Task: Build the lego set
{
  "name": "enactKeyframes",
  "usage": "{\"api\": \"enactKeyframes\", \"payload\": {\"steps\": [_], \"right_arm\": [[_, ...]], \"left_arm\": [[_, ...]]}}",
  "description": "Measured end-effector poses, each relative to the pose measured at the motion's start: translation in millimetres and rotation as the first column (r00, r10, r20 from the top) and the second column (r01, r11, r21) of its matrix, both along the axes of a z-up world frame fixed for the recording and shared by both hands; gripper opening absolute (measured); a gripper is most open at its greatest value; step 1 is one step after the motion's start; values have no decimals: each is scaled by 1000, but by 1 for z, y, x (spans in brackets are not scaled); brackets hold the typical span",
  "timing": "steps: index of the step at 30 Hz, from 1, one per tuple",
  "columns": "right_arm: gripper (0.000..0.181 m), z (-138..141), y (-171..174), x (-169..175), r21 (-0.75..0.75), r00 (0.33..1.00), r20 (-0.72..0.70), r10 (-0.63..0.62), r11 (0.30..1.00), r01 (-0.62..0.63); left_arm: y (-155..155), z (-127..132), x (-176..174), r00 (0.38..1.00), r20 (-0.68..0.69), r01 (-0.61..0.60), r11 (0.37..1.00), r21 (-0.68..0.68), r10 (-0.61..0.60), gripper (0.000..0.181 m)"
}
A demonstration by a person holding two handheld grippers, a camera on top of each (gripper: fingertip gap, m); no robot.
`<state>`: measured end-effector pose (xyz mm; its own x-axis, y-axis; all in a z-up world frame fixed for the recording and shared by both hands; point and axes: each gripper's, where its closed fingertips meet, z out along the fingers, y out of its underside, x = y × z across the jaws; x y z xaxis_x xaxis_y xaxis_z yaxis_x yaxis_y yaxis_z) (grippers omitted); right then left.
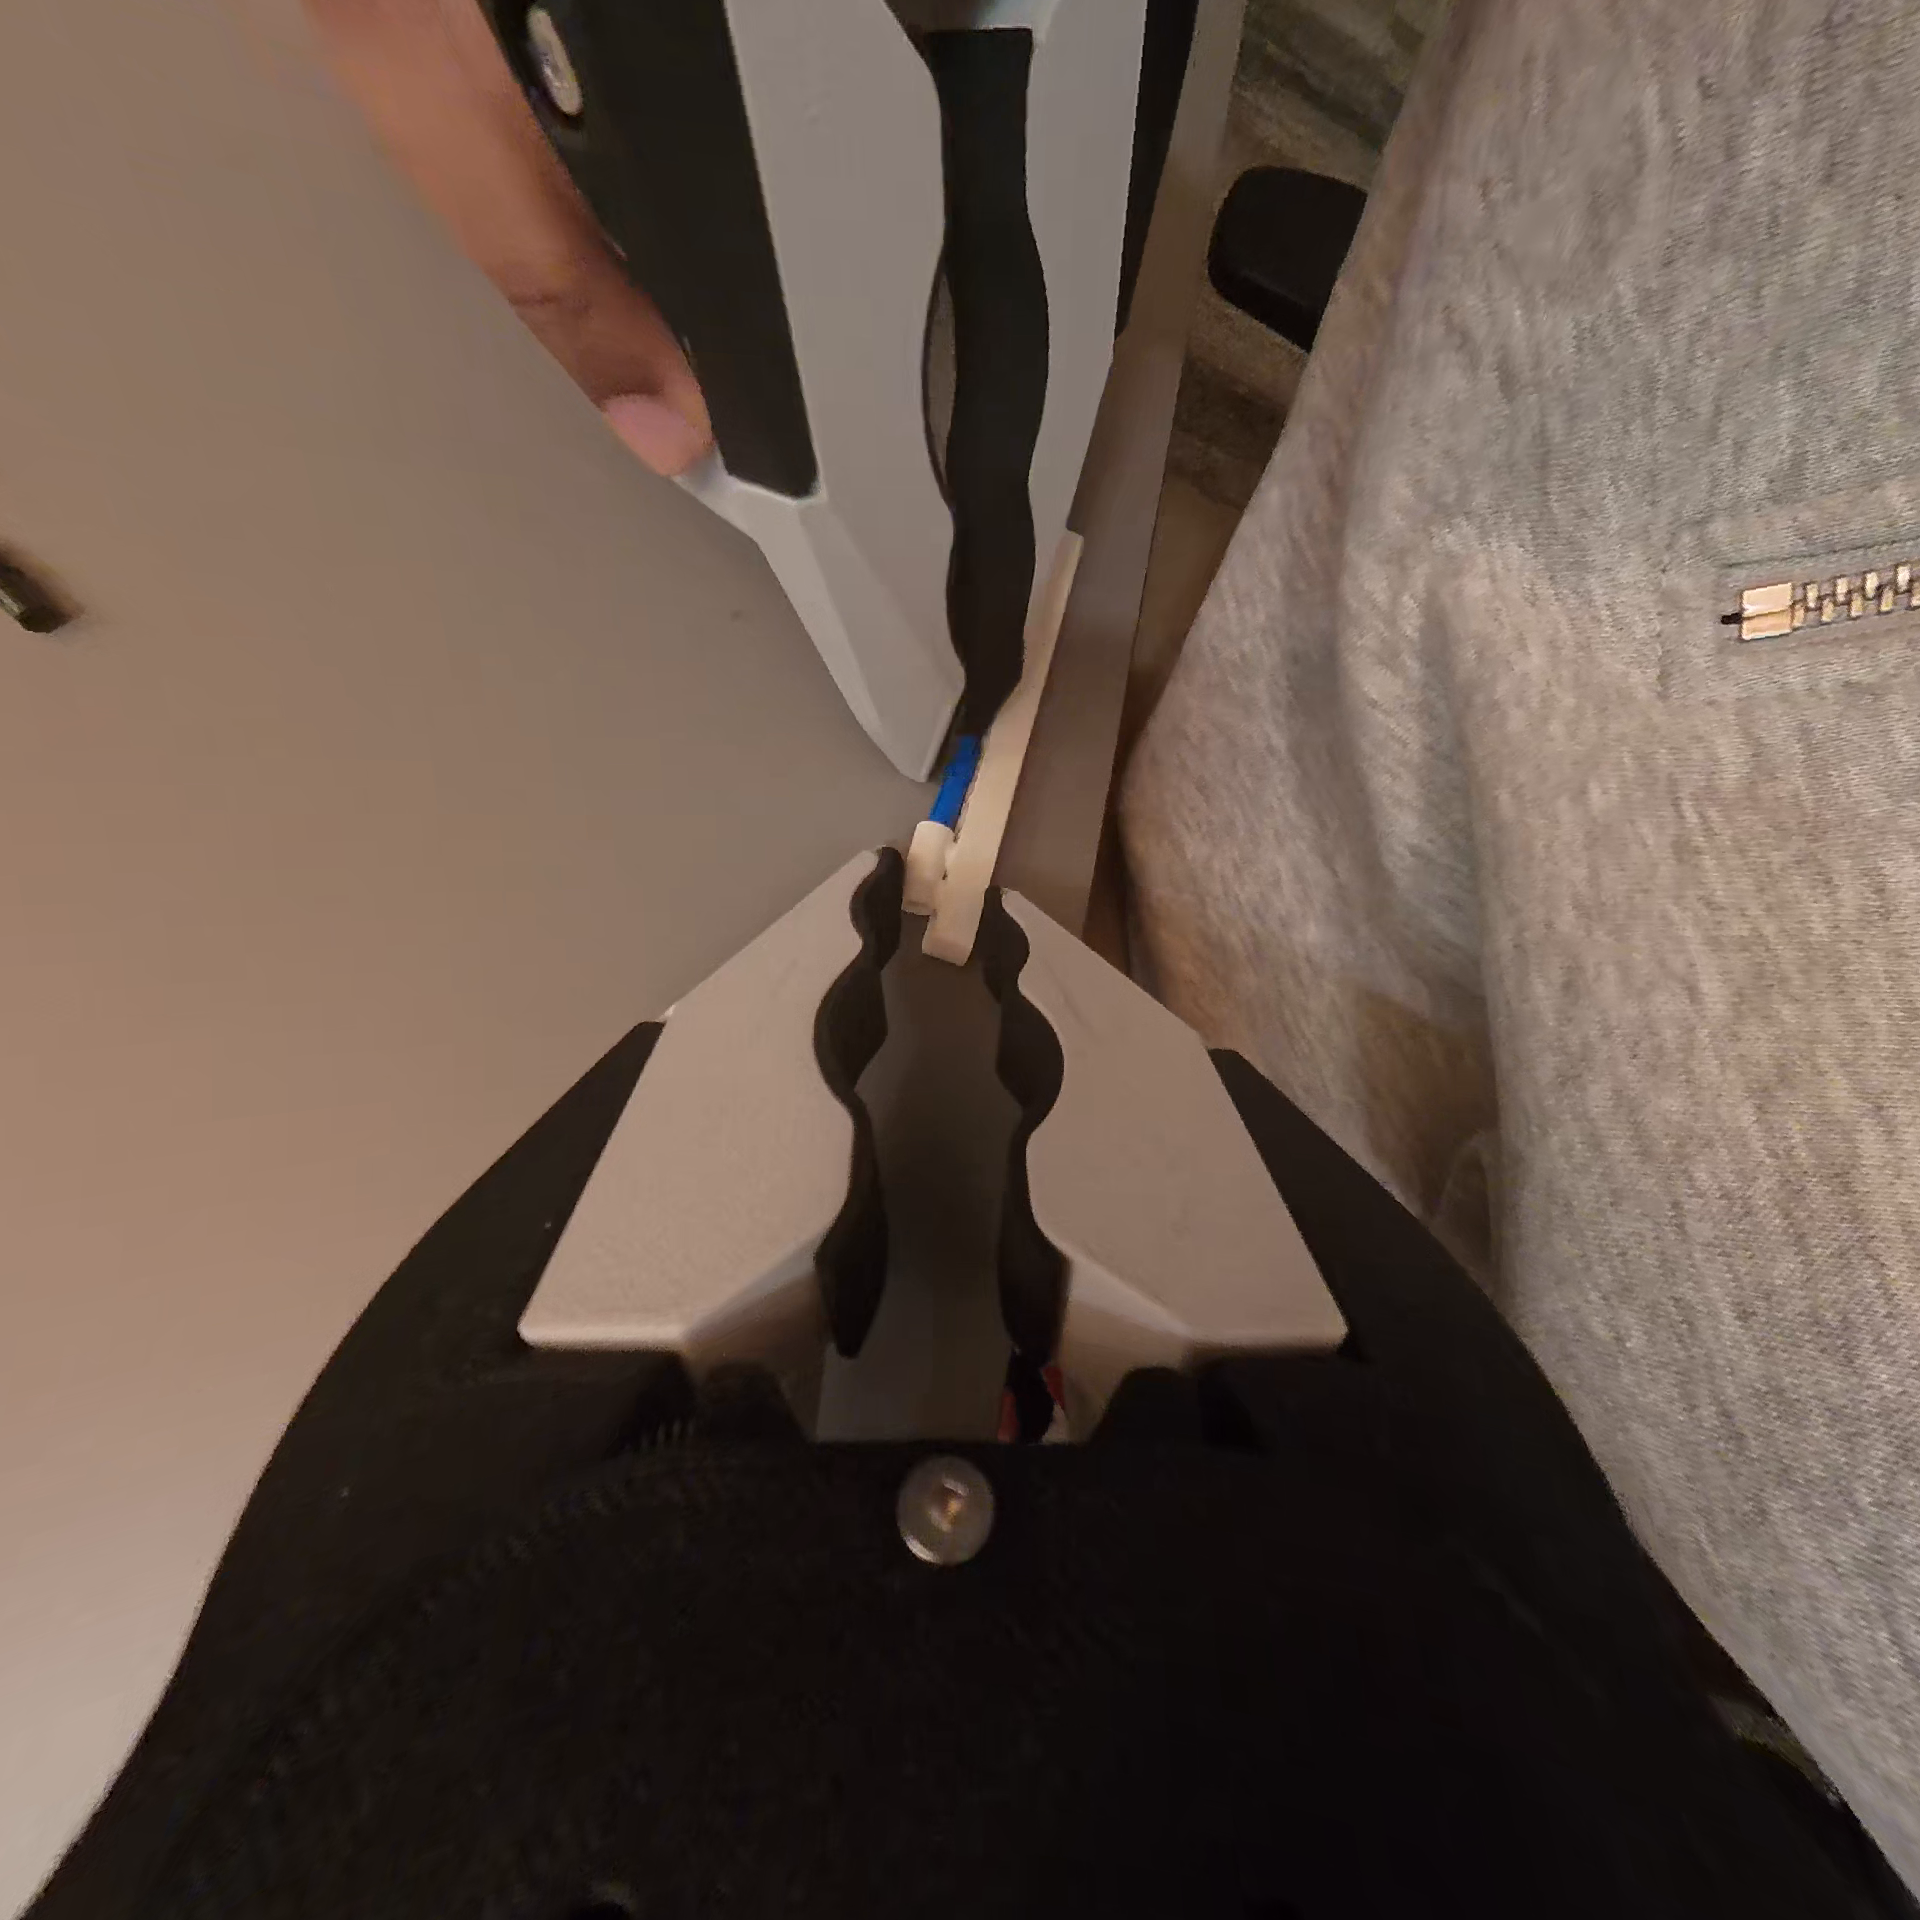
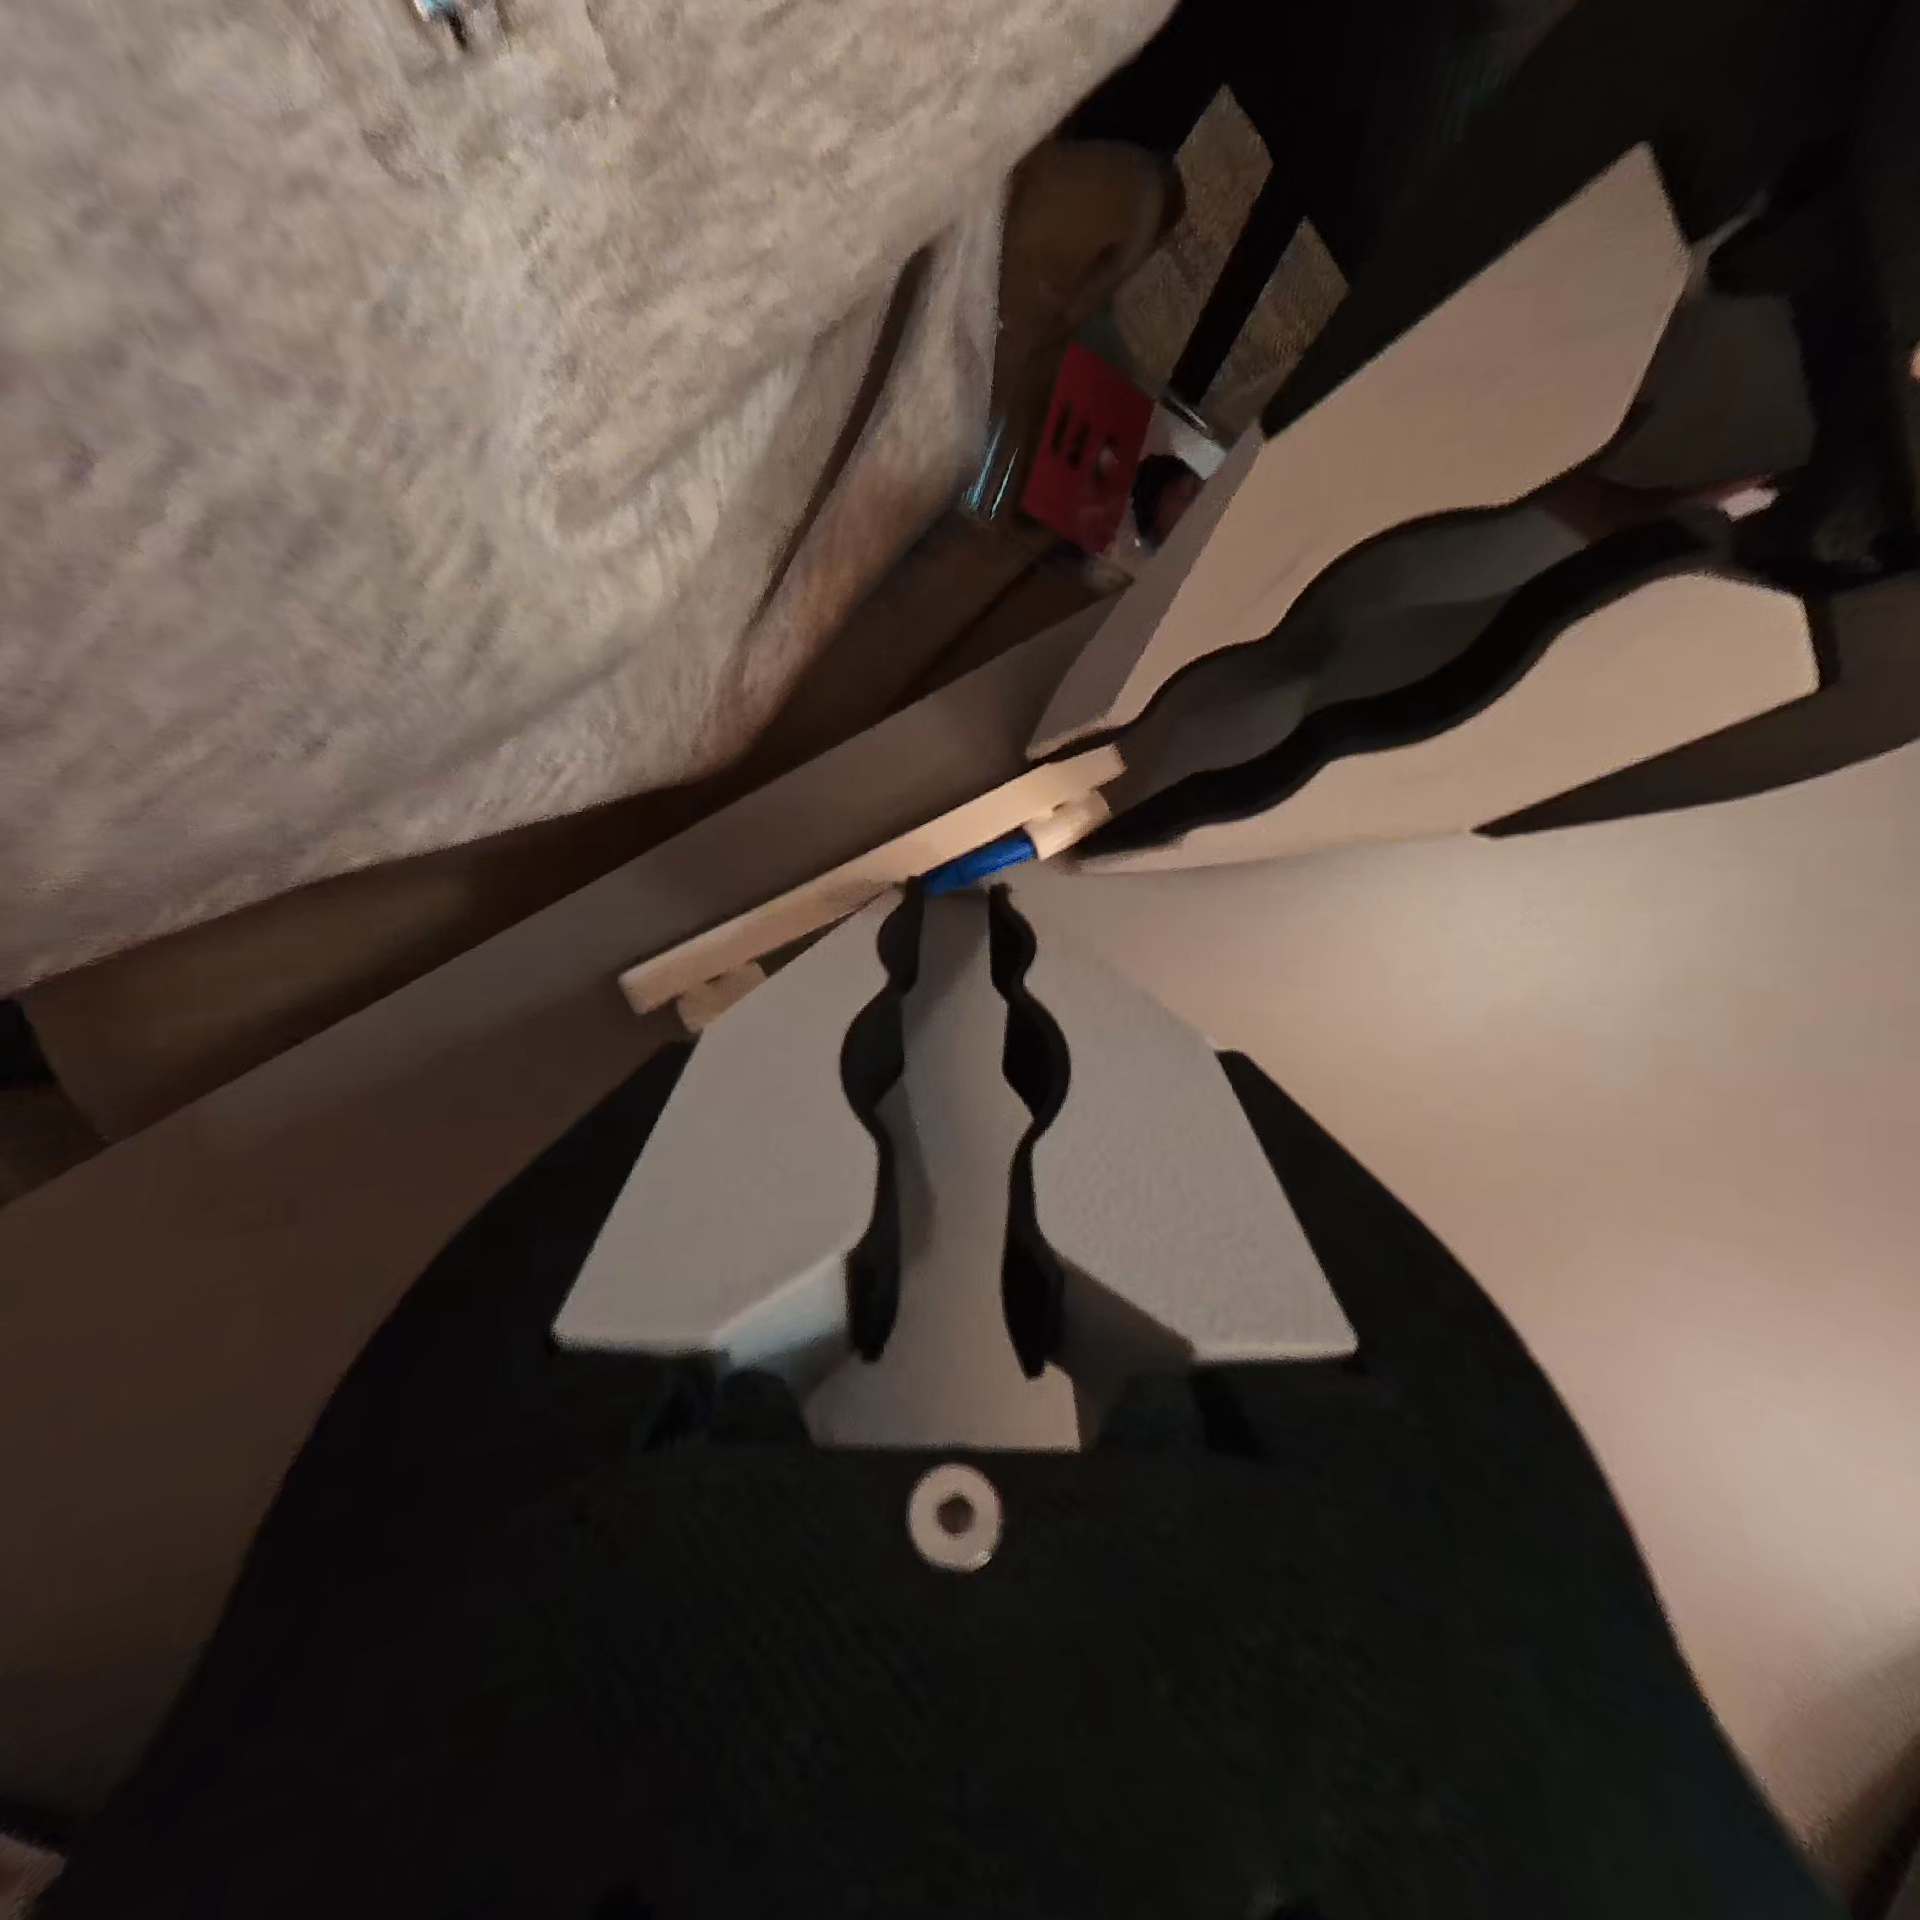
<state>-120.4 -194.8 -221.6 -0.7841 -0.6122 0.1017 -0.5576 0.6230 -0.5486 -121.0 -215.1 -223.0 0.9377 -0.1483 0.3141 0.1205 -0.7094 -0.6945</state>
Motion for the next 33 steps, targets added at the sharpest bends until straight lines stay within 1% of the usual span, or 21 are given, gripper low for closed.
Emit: {"api": "enactKeyframes", "payload": {"steps": [3,6,9,14,19,22,26,30,33], "right_arm": [[11,1,-1,0,-2,999,-22,26,1000,-26],[4,0,0,2,3,998,-29,48,999,-48],[2,1,1,2,-5,998,-41,41,999,-41],[0,6,1,4,8,999,46,-6,1000,6],[0,1,3,-1,4,999,28,-15,1000,15],[0,3,1,1,-3,997,69,-27,1000,28],[0,2,-1,1,6,998,59,-17,1000,17],[0,3,-2,1,39,994,107,-35,999,31],[0,2,-2,0,51,992,118,-45,998,39]], "left_arm": [[0,0,0,1000,0,0,1000,0,0,13],[0,0,0,1000,-4,0,1000,0,0,13],[0,0,0,1000,-17,2,1000,2,-2,13],[0,0,1,1000,-15,9,1000,0,-9,13],[1,0,1,1000,-18,15,1000,-1,-15,13],[1,0,1,1000,-8,16,1000,-2,-16,13],[1,0,2,1000,-6,20,1000,-3,-20,13],[1,0,2,1000,-3,21,1000,-4,-21,13],[1,0,2,1000,-5,21,1000,-3,-21,13]]}}
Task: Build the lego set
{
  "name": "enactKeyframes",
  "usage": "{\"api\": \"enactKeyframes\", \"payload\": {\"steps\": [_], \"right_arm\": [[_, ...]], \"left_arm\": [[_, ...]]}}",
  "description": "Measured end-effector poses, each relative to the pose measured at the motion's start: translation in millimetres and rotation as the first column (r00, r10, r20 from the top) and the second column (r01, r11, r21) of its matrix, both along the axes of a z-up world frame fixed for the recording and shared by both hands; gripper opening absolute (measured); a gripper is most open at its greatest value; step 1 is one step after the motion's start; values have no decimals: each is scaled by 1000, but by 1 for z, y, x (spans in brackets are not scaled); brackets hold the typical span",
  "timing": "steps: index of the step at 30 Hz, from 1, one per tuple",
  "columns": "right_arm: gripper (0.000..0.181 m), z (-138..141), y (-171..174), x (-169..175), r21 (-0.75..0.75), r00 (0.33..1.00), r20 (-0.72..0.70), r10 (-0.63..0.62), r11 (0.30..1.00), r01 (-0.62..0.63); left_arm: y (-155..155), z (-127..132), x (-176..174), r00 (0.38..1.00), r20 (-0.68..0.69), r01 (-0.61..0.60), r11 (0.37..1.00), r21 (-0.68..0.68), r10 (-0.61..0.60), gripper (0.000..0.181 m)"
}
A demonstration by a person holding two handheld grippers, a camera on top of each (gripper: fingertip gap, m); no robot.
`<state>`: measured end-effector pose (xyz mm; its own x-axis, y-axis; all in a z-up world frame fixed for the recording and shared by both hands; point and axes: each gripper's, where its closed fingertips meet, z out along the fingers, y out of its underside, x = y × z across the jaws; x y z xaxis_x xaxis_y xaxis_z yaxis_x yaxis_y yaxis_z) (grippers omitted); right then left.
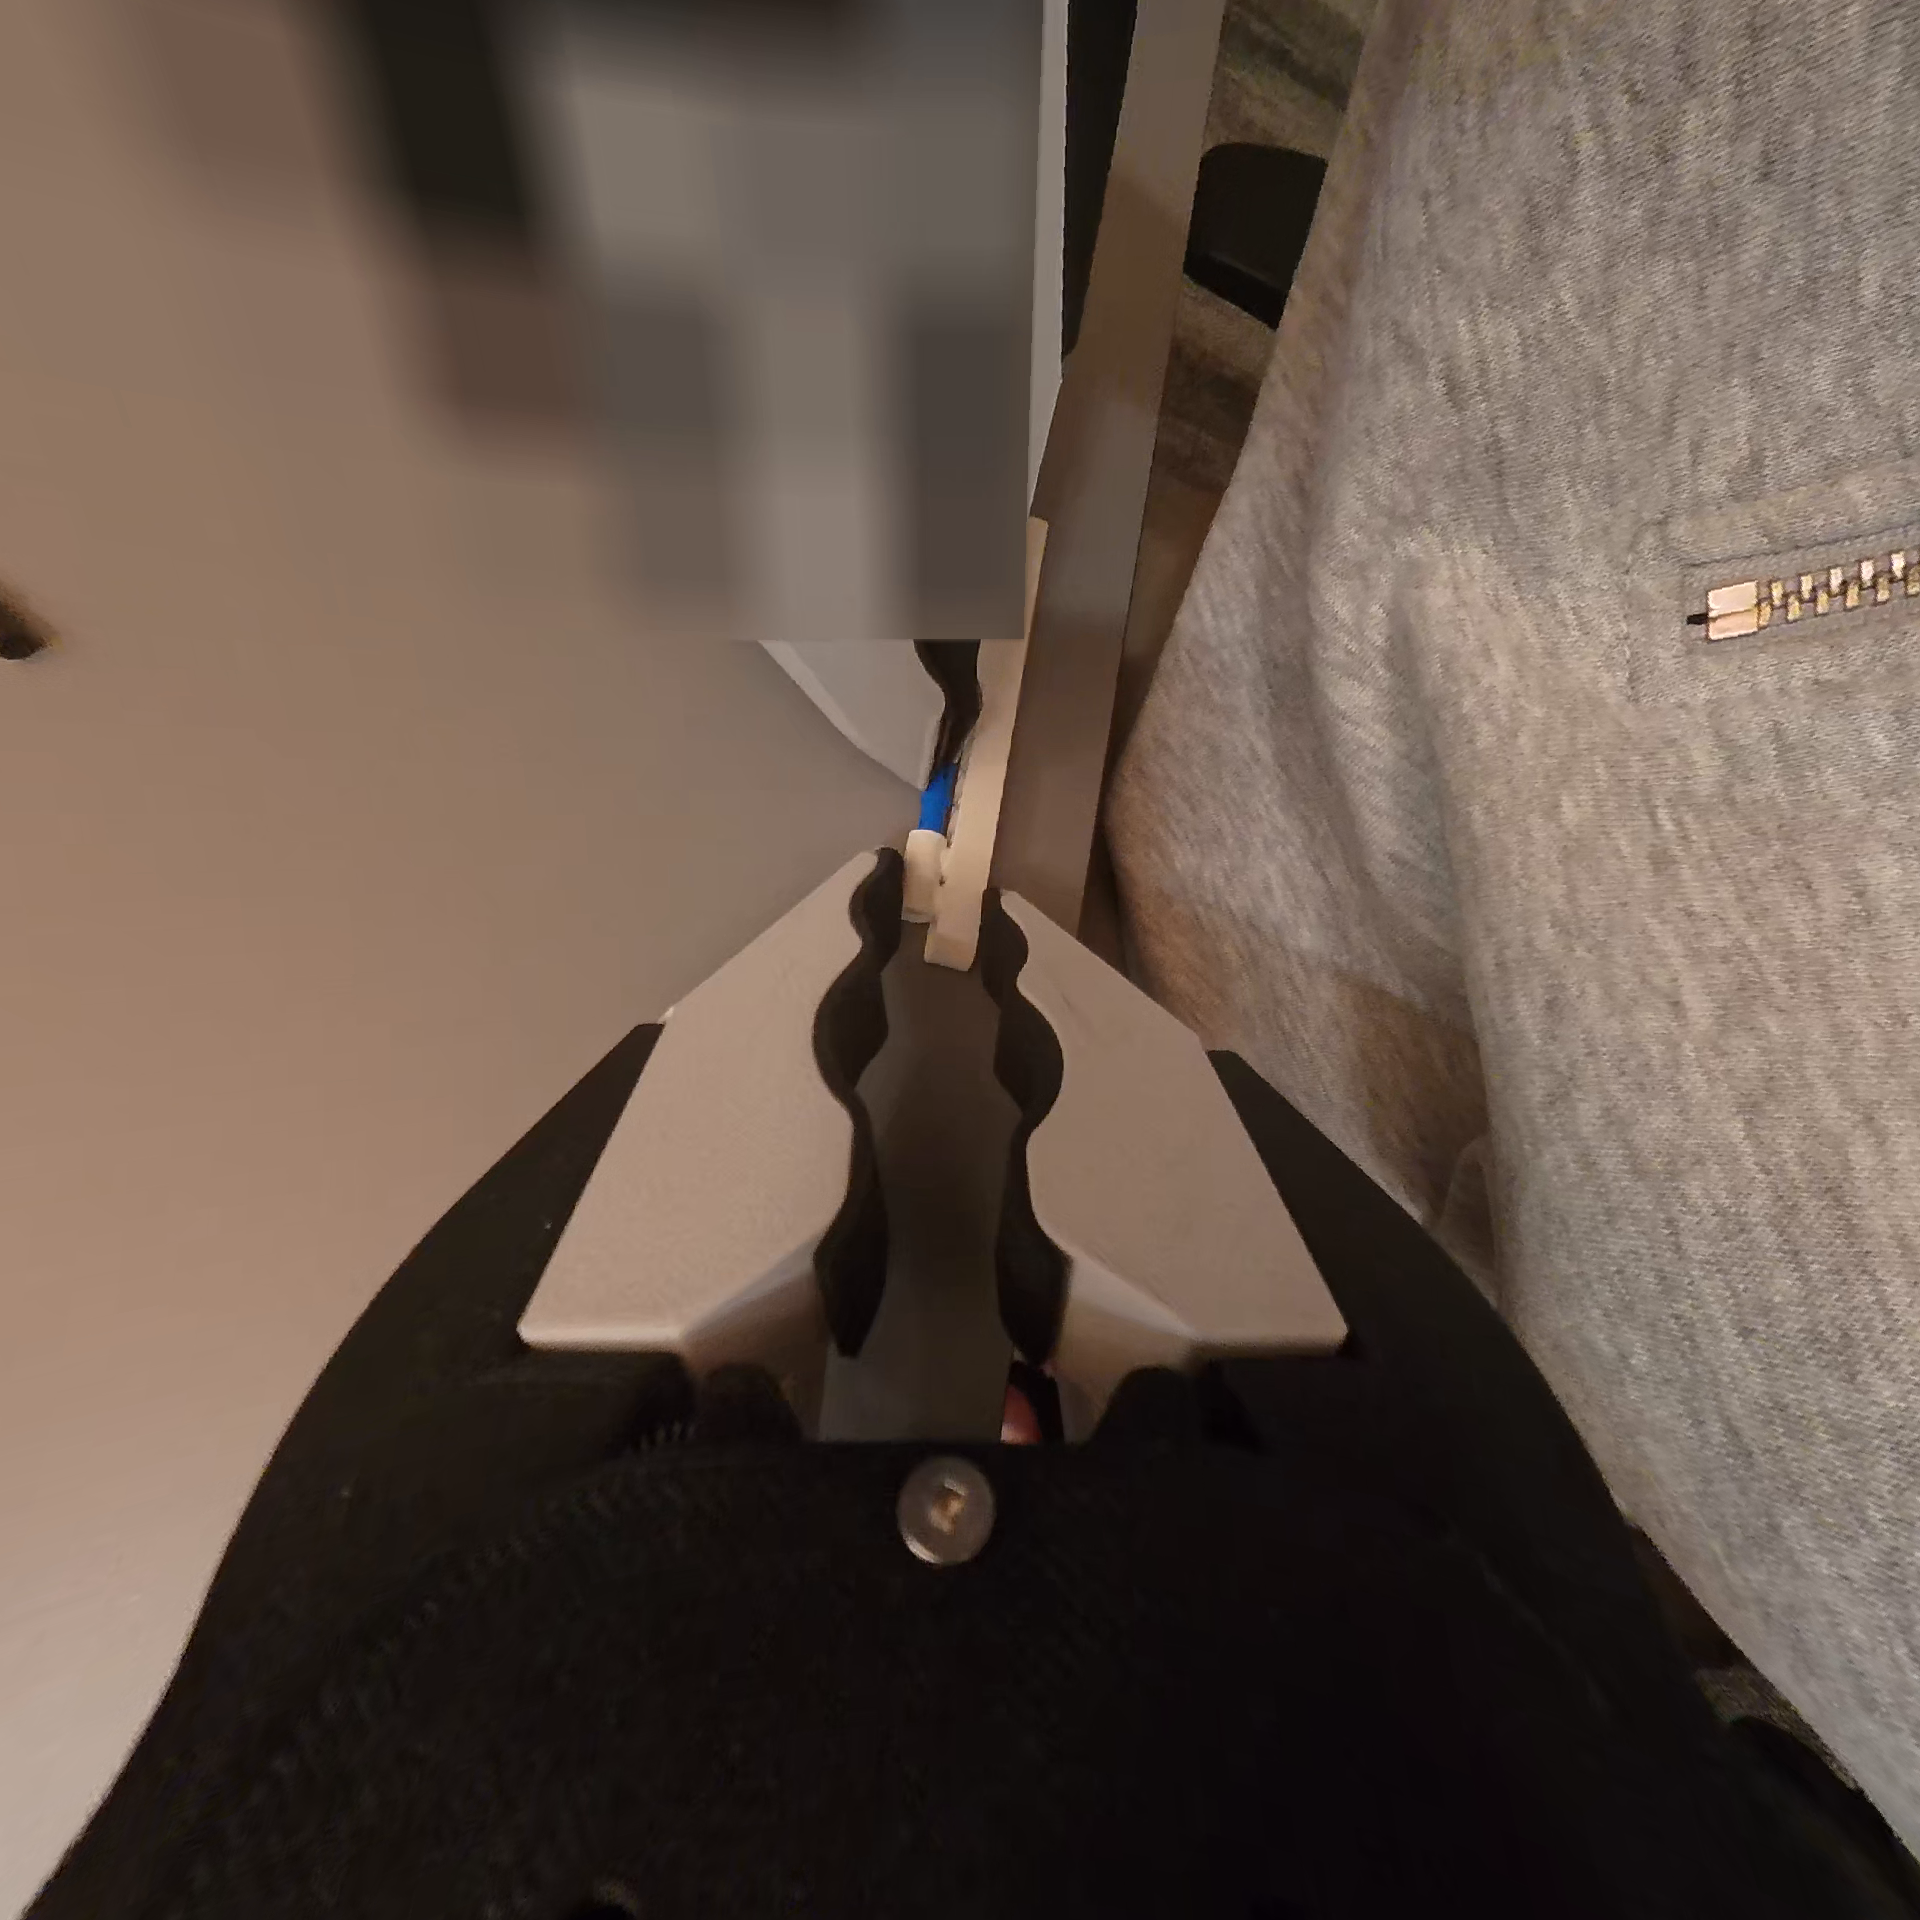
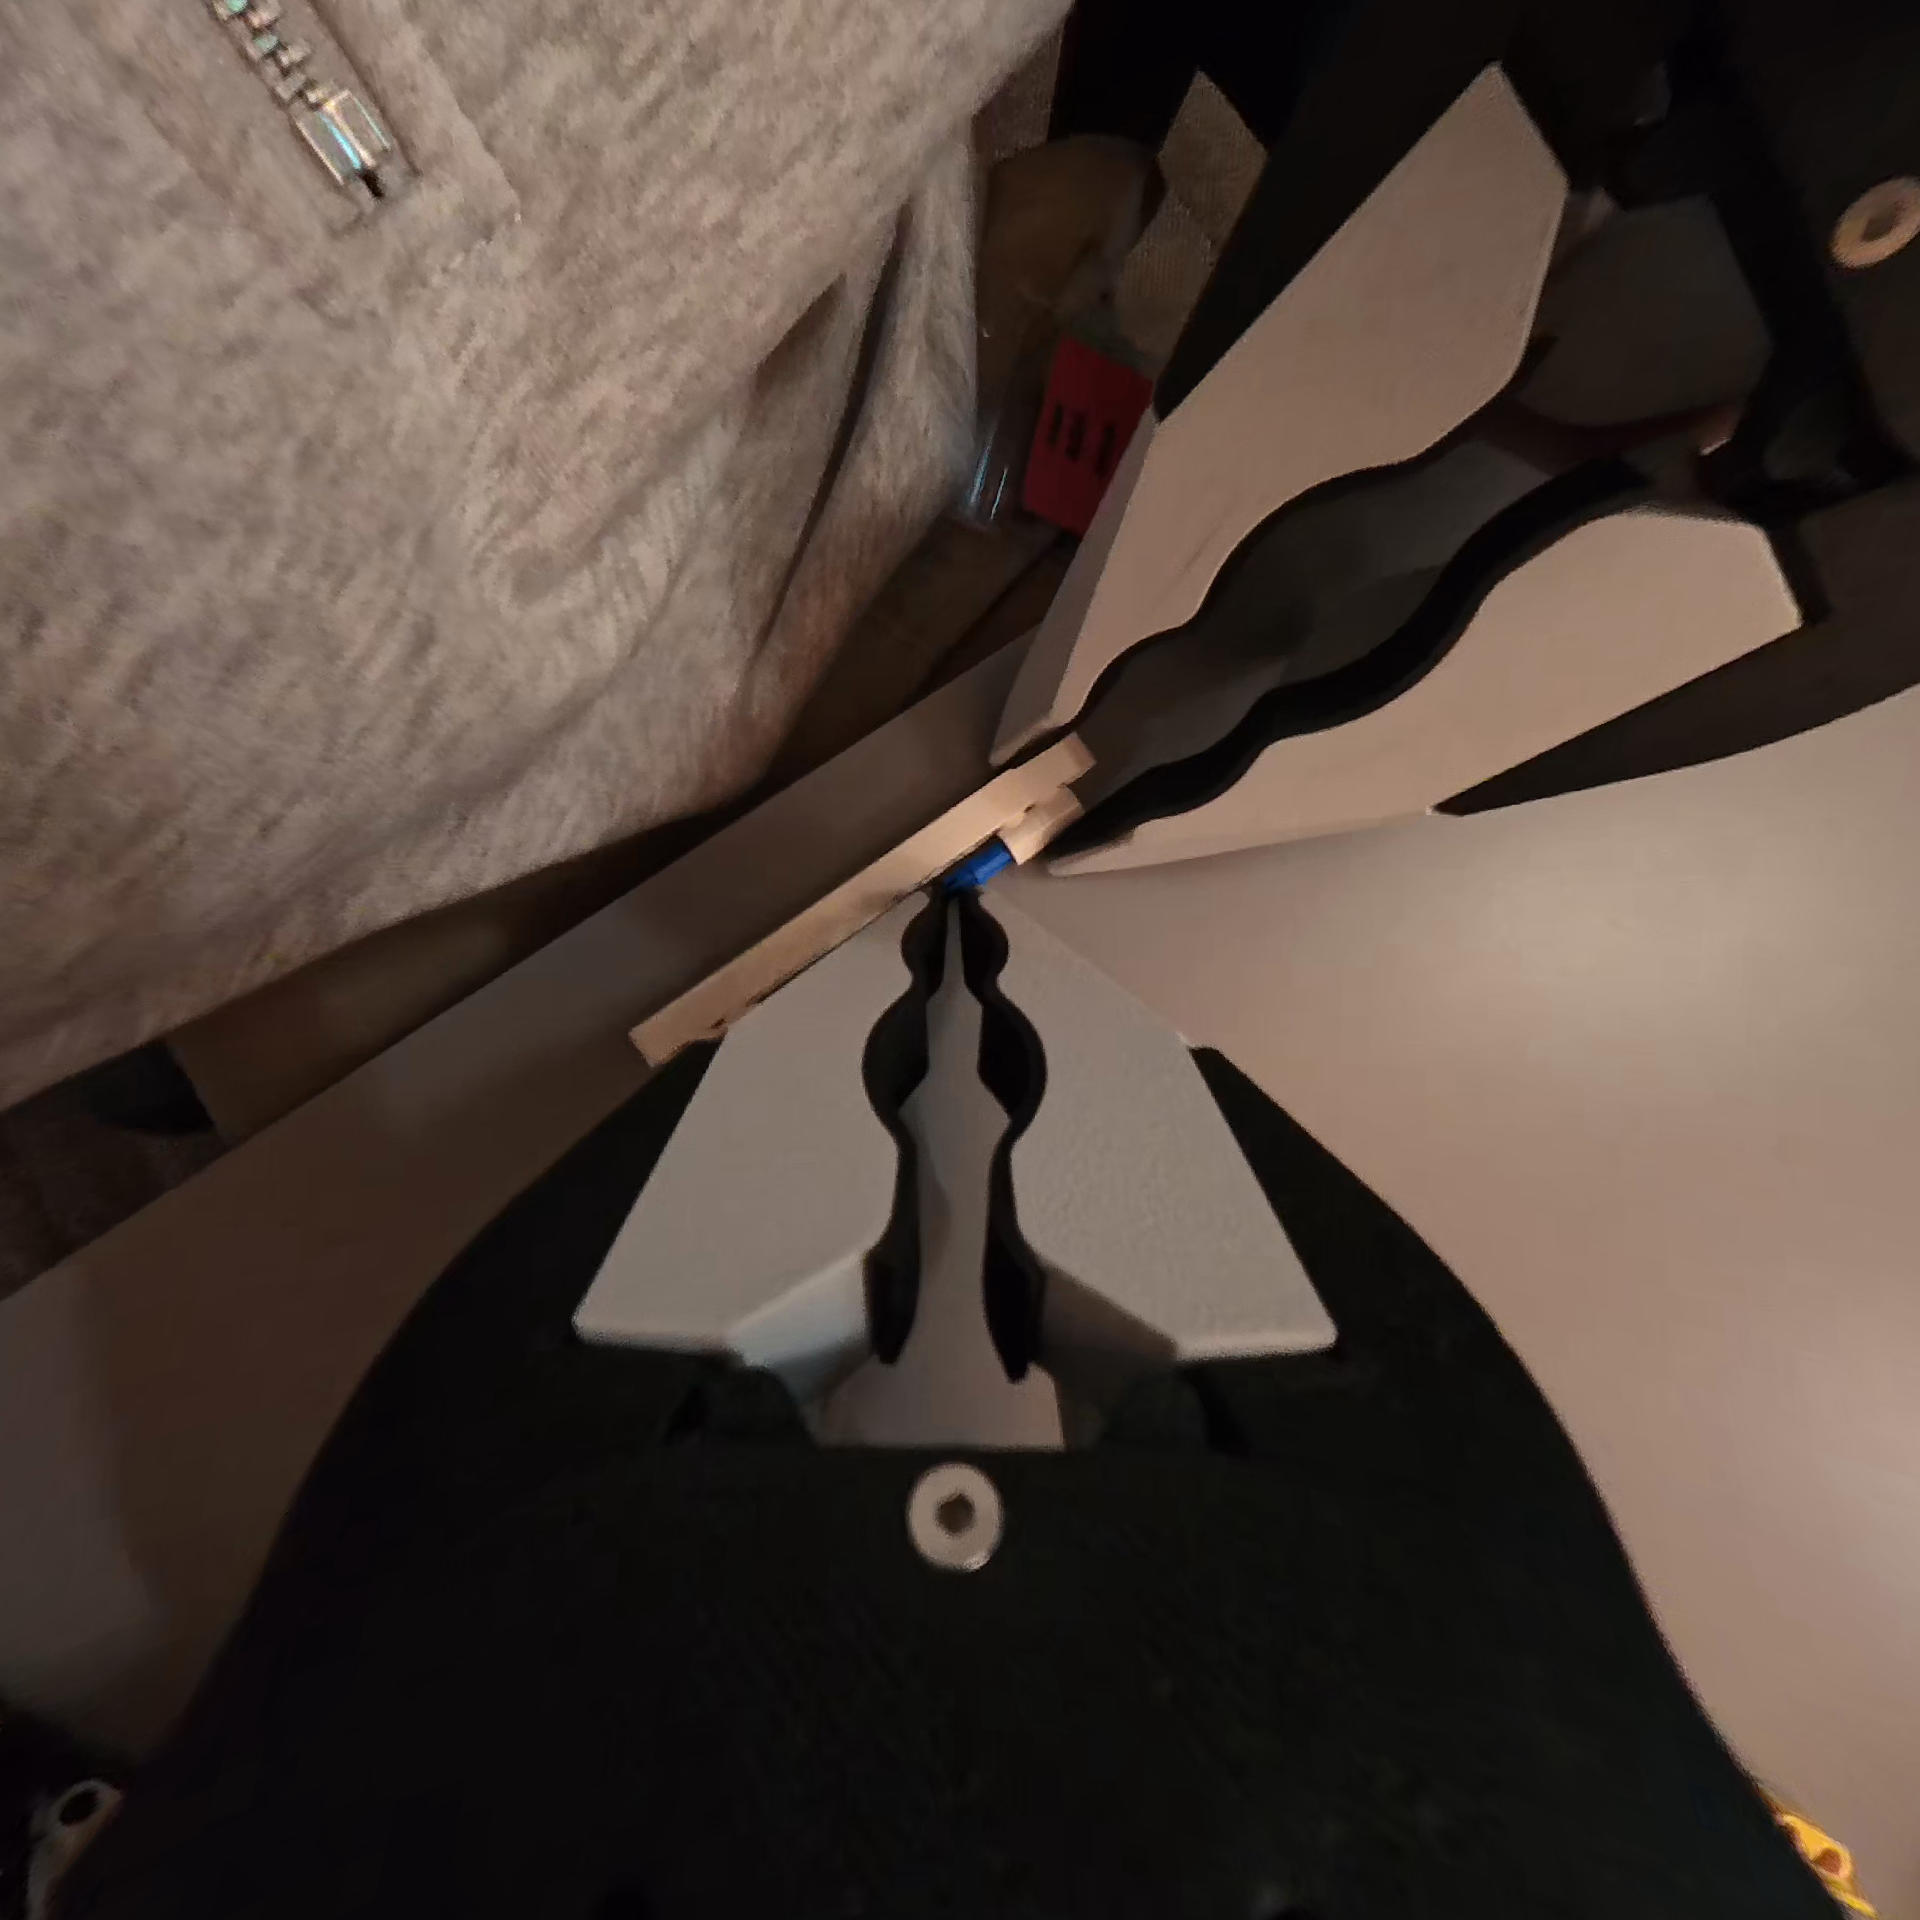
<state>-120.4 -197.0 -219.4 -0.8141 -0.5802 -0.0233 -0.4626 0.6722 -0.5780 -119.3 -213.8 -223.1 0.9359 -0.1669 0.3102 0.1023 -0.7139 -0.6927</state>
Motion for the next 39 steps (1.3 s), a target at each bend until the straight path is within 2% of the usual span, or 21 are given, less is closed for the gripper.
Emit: {"api": "enactKeyframes", "payload": {"steps": [15,26,31,35,39], "right_arm": [[0,-1,-7,-4,89,987,114,-111,991,101],[0,-2,-9,-5,138,974,140,-178,978,159],[0,-3,-9,-5,118,982,93,-162,982,150],[0,-3,-7,-6,113,977,84,-194,976,184],[0,5,1,-17,93,971,-17,-238,967,239]], "left_arm": [[2,0,0,1000,-16,-5,1000,5,5,13],[2,0,0,1000,3,-6,1000,2,6,13],[1,0,0,1000,10,-8,1000,0,8,13],[2,-1,-1,1000,10,-13,1000,0,13,14],[2,-1,-1,1000,2,-16,1000,2,16,14]]}}
